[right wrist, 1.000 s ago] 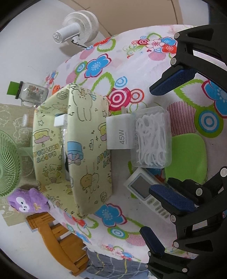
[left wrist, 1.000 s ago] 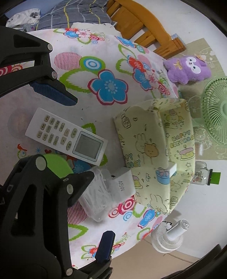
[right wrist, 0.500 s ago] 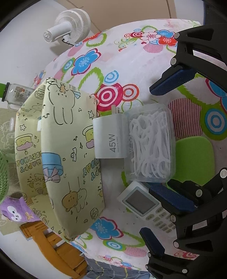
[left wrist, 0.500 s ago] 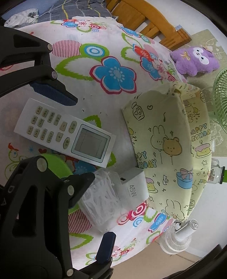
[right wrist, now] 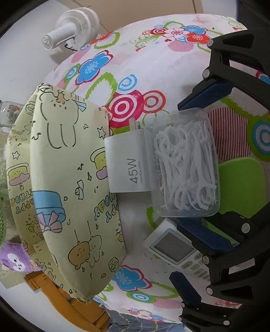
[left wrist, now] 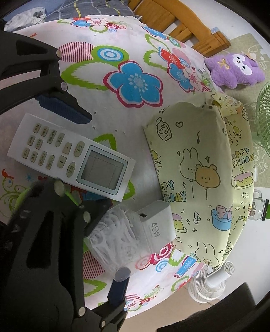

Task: Organize rigid objects
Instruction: 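Lower the right gripper onto the clear floss-pick box and close it, then grasp the white remote with the left gripper while the right holds the floss box, then carry the remote and floss box in both grippers over the fabric box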

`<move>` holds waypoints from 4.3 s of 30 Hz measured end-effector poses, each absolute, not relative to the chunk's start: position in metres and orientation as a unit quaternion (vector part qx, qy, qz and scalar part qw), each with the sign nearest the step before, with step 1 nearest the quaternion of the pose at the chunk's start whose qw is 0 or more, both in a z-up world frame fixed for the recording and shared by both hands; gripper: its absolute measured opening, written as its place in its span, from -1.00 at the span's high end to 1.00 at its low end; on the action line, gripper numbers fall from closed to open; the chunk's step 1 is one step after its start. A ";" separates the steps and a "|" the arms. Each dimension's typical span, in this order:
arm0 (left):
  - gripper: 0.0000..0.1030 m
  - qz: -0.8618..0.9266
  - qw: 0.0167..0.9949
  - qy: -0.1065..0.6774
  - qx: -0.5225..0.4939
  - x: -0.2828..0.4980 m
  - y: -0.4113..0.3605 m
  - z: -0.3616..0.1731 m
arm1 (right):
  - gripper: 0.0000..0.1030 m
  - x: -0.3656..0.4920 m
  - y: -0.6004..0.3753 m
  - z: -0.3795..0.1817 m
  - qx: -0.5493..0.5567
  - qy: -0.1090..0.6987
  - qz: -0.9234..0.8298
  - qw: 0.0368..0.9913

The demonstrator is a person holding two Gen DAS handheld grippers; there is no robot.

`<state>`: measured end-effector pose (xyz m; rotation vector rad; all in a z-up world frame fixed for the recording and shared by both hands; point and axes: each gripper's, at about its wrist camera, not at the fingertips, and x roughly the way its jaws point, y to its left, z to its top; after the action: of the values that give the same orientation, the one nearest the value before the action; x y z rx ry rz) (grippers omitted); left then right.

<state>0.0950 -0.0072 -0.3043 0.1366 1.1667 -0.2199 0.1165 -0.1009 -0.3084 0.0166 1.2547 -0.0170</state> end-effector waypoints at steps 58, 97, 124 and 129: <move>0.09 -0.122 0.823 0.553 0.052 0.083 -0.004 -0.274 | -0.78 0.087 -0.094 -0.261 0.025 0.557 -0.029 0.830; 0.08 -0.084 0.808 0.580 0.052 0.095 -0.025 -0.298 | -0.78 0.102 -0.115 -0.291 0.019 0.589 -0.009 0.808; 0.12 -0.070 0.844 0.529 0.055 0.089 -0.027 -0.233 | -0.78 0.098 -0.119 -0.226 0.036 0.544 -0.007 0.838; 0.12 -0.069 0.852 0.516 0.055 0.087 -0.027 -0.217 | -0.78 0.096 -0.120 -0.207 0.035 0.530 -0.007 0.847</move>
<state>0.0865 -0.0272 -0.2169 0.1158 1.0862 -0.1444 0.0960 -0.1199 -0.2075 0.0742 1.1178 -0.0146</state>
